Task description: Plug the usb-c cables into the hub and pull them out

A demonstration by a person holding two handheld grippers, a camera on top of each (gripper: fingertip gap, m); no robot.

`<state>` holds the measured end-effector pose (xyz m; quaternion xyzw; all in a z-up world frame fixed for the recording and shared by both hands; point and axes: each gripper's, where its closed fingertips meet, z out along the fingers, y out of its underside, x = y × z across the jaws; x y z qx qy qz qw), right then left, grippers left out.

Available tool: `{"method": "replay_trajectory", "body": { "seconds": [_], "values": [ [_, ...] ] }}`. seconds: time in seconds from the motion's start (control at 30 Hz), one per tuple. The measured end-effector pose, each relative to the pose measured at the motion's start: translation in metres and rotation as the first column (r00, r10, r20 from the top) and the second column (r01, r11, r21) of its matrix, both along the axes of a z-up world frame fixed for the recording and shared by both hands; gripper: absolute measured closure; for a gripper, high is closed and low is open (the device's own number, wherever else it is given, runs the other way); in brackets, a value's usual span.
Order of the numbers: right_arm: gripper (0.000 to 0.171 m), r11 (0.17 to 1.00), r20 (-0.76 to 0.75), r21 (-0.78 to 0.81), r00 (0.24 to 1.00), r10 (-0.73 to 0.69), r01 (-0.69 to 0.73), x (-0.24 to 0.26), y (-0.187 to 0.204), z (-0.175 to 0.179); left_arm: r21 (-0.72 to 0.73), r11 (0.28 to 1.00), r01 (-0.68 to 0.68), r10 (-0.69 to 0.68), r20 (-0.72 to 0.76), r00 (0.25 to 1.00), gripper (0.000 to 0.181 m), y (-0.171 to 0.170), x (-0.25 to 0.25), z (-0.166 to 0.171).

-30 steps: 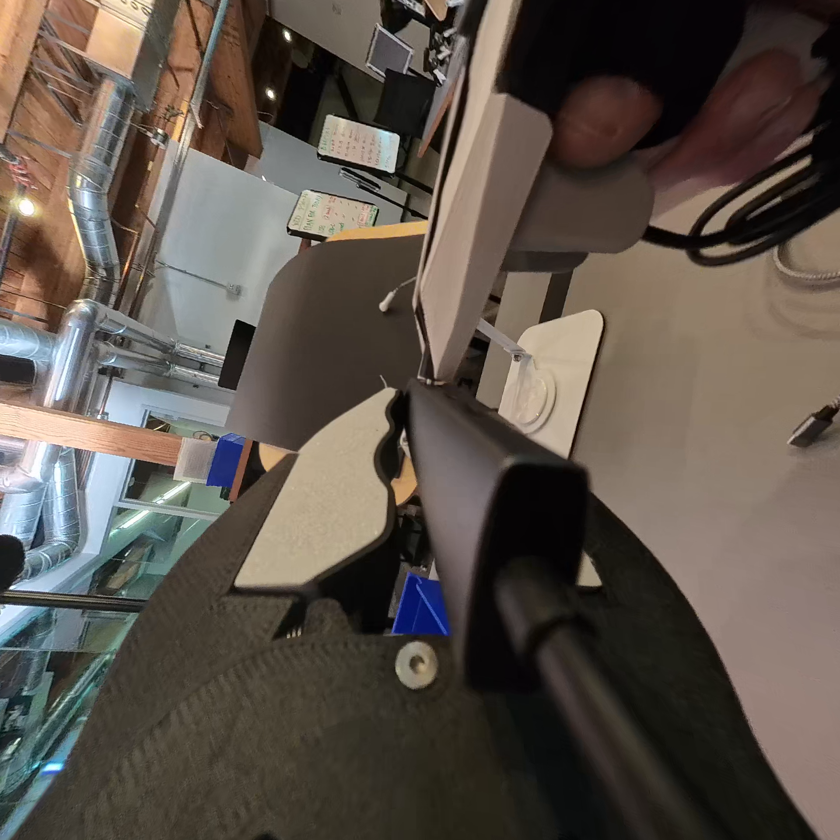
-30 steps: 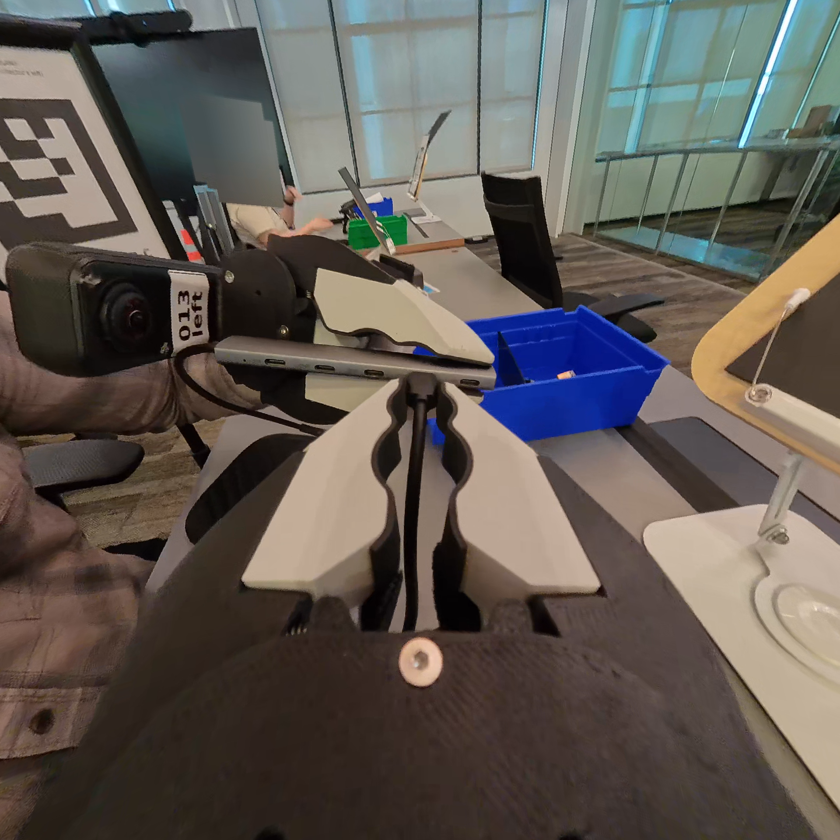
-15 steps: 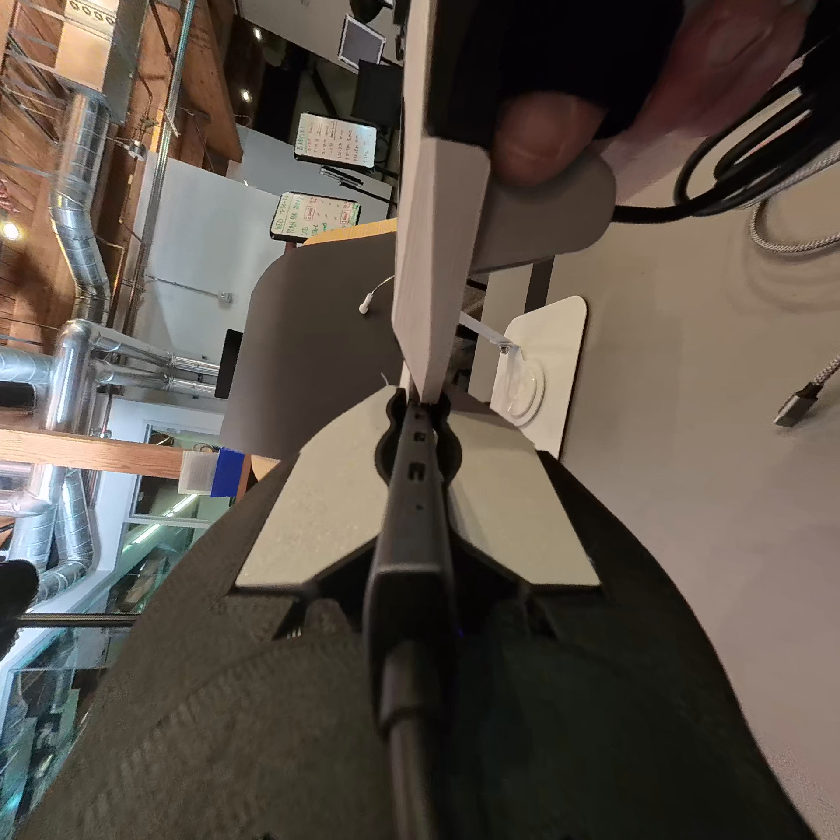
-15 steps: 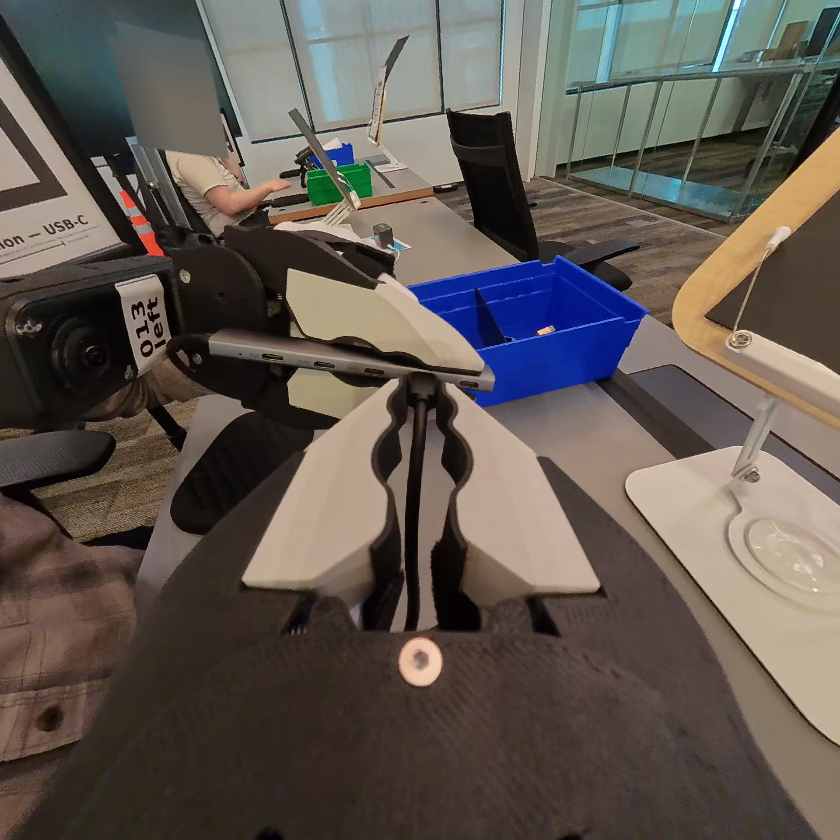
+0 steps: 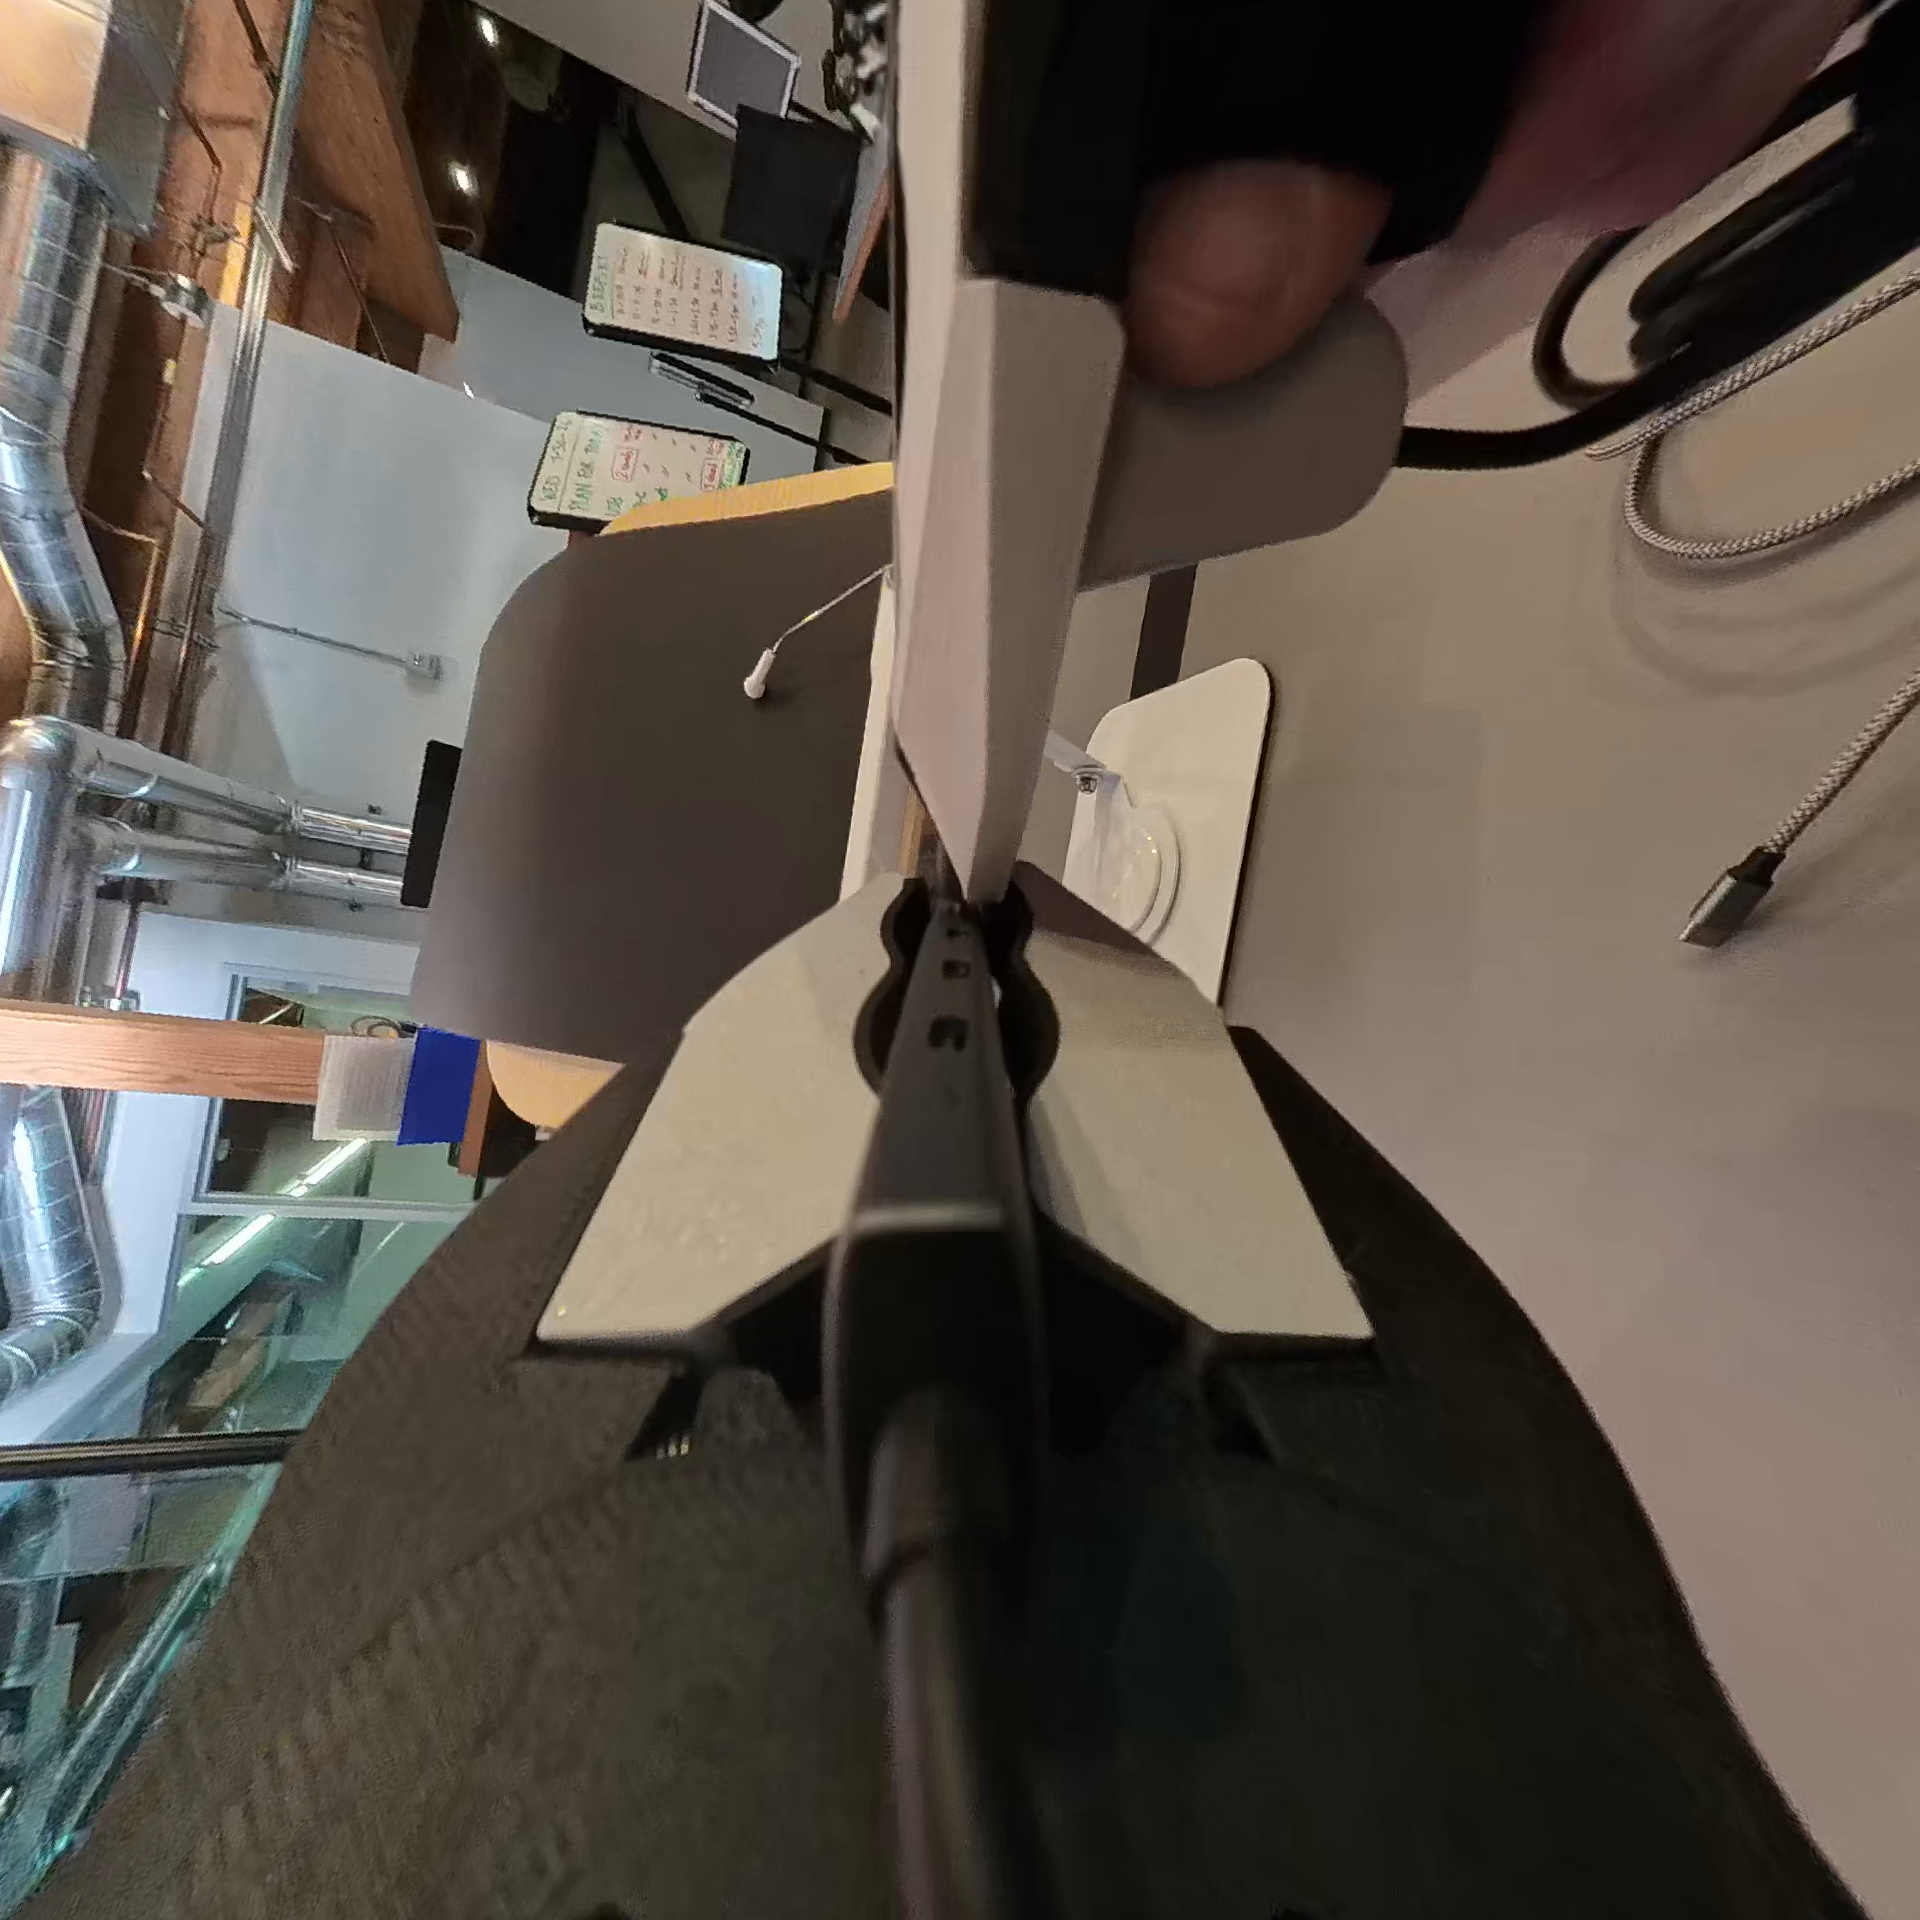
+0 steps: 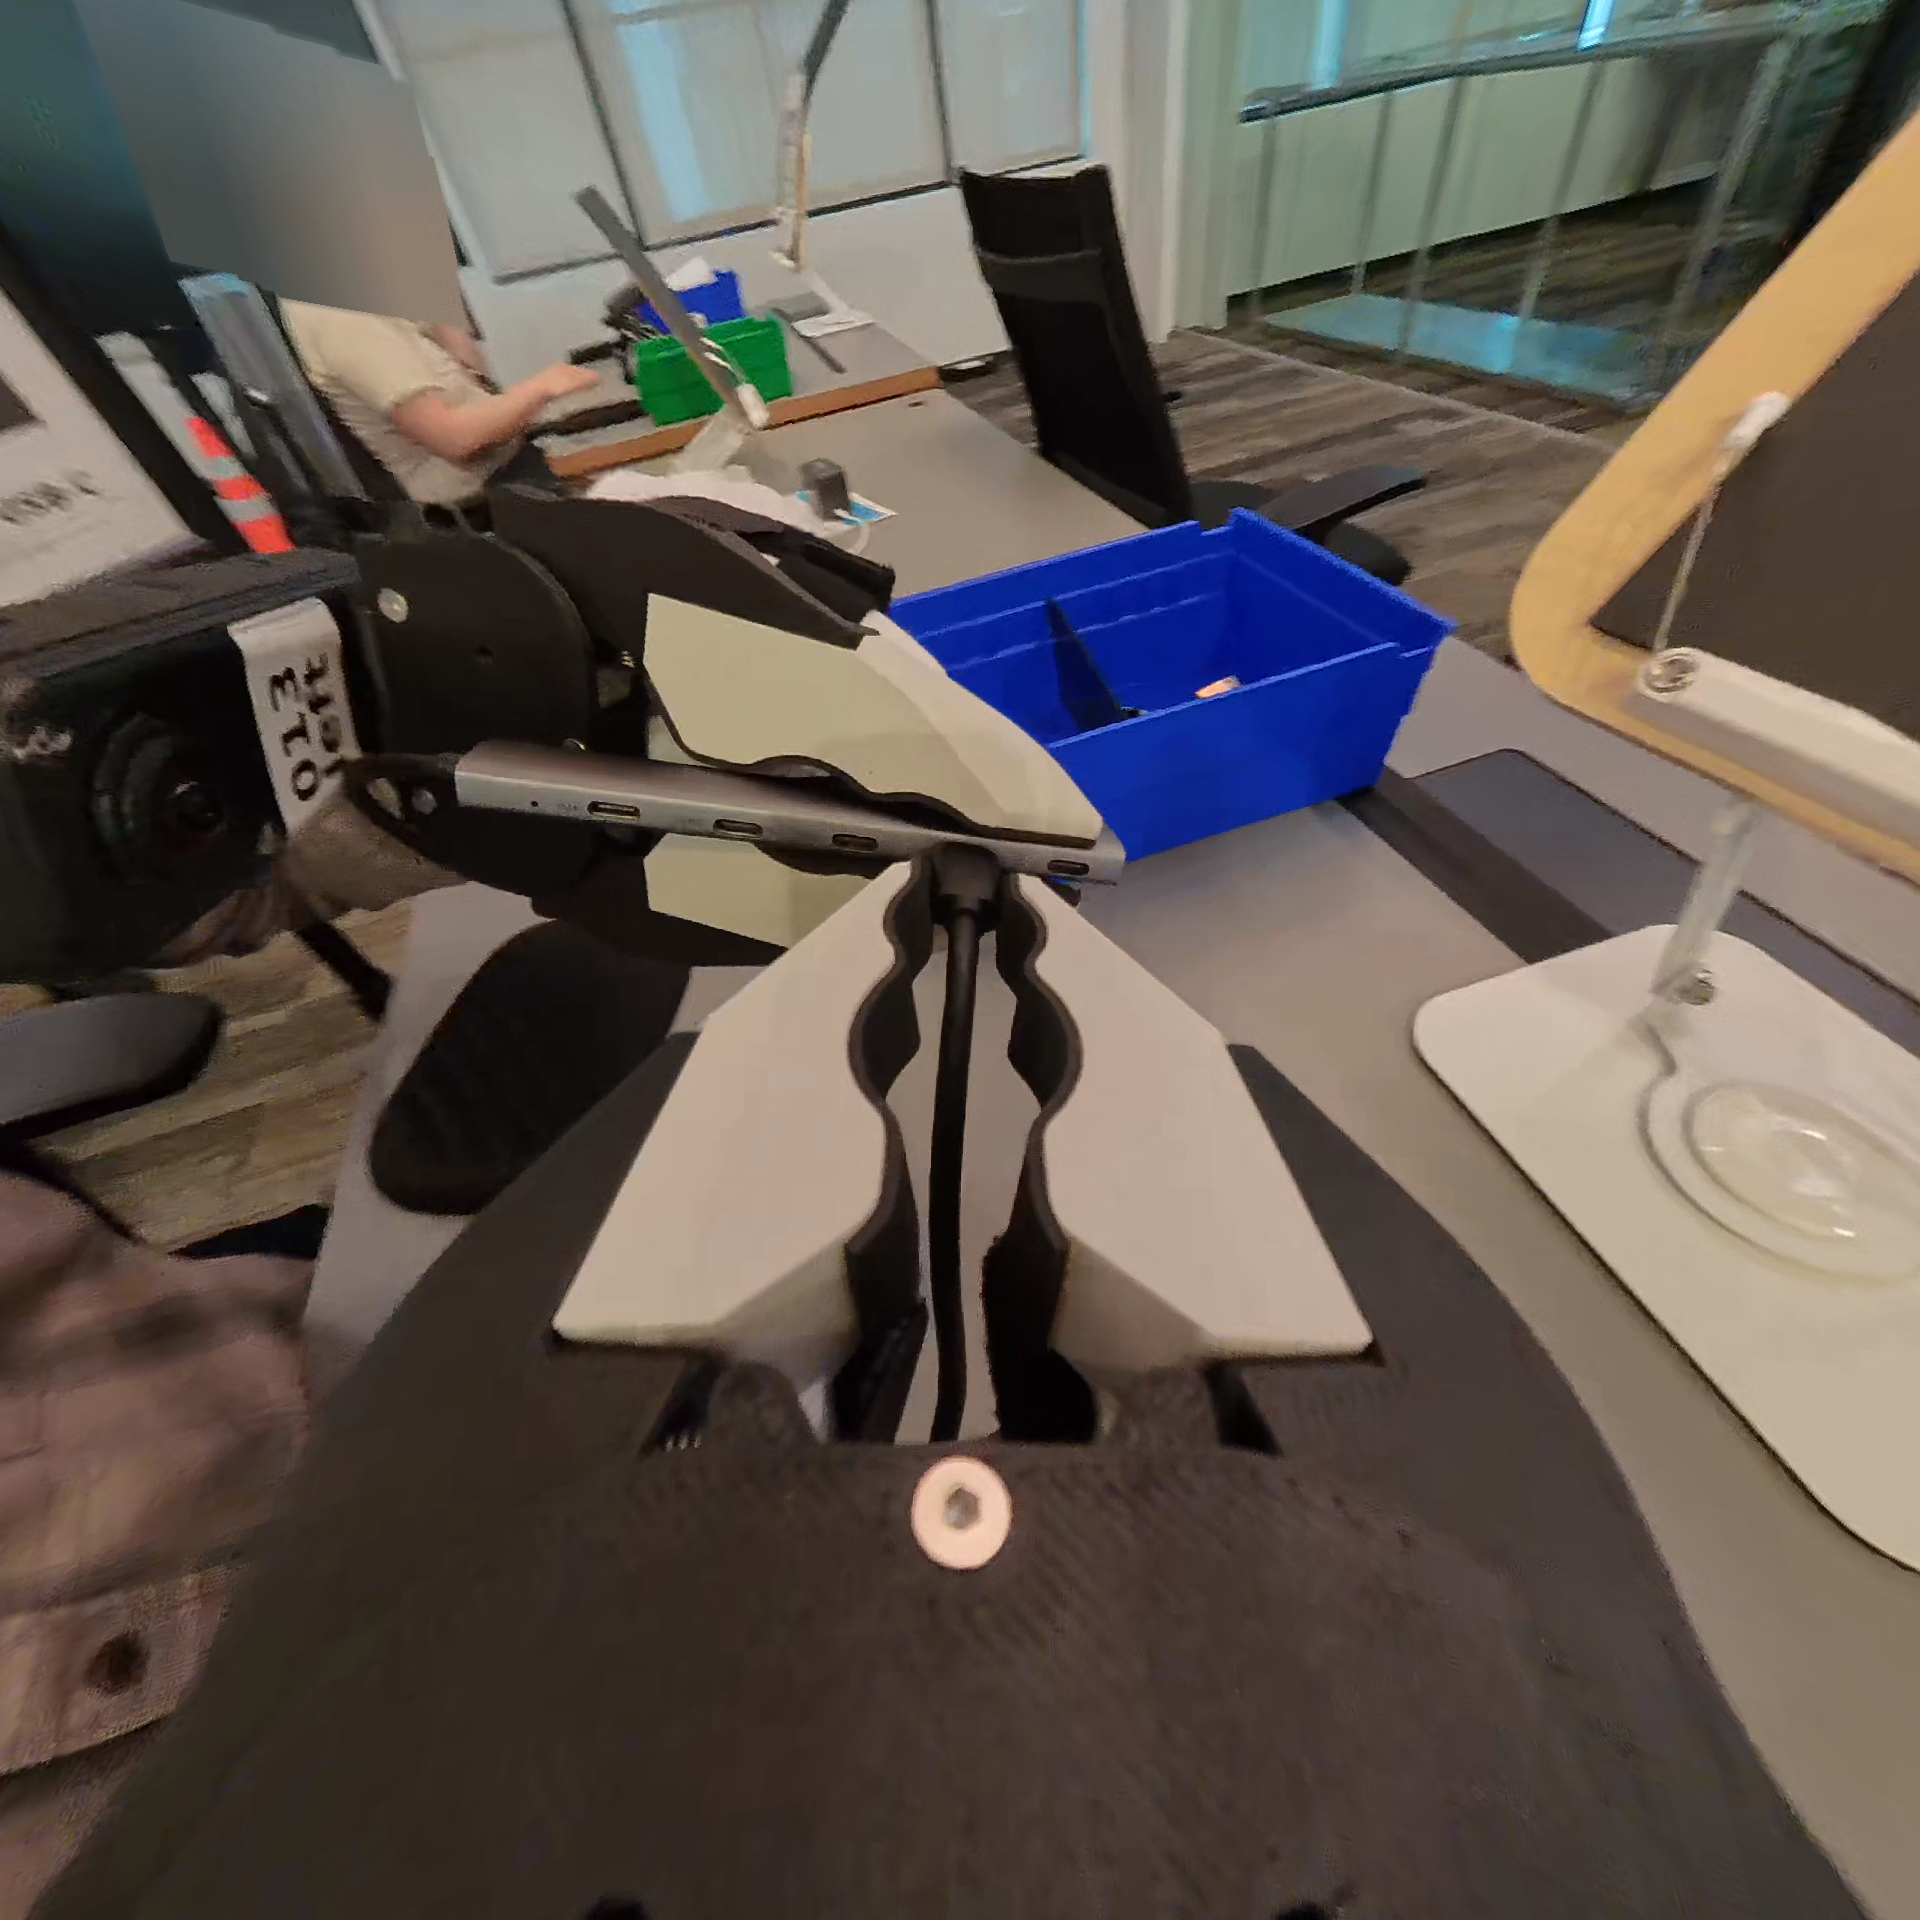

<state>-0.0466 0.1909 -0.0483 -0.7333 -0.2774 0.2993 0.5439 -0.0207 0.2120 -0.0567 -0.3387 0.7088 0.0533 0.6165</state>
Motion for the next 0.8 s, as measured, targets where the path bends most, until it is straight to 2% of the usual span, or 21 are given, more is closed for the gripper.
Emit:
{"method": "replay_trajectory", "body": {
  "seconds": [0.13, 0.2, 0.23, 0.37, 0.57, 0.7, 0.8],
  "values": [
    [0.162, 1.000, 0.004, 0.008, 1.000, 0.001, -0.001, -0.001, -0.005, -0.001, 0.001, 1.000, 0.018, -0.018, 0.001, 1.000, 0.168, -0.005, -0.001, -0.001],
    [0.162, 0.999, -0.086, -0.012, 0.995, 0.048, -0.049, 0.012, -0.007, 0.009, 0.032, 0.999, -0.043, 0.043, -0.006, 0.999, 0.169, 0.009, -0.010, -0.001],
    [0.162, 0.997, -0.140, -0.021, 0.988, 0.068, -0.072, 0.024, -0.009, 0.017, 0.001, 0.998, -0.056, 0.056, -0.001, 0.998, 0.169, 0.016, -0.016, -0.001],
    [0.162, 0.997, -0.070, -0.015, 0.995, 0.070, -0.071, 0.048, -0.012, 0.021, 0.002, 0.998, -0.057, 0.057, 0.028, 0.998, 0.169, 0.014, -0.025, 0.014],
    [0.161, 0.996, 0.100, 0.024, 0.991, -0.085, 0.083, 0.100, -0.013, 0.031, -0.057, 0.995, -0.076, 0.079, 0.048, 0.996, 0.169, 0.026, -0.029, 0.018],
    [0.161, 0.983, 0.235, -0.008, 0.956, -0.177, 0.184, 0.135, -0.011, 0.010, -0.060, 0.994, -0.092, 0.095, 0.054, 0.994, 0.169, 0.029, -0.029, 0.018],
    [0.161, 0.982, 0.223, -0.065, 0.962, -0.159, 0.178, 0.140, -0.004, -0.018, -0.052, 0.994, -0.092, 0.095, 0.053, 0.994, 0.169, 0.027, -0.028, 0.017]
  ]
}}
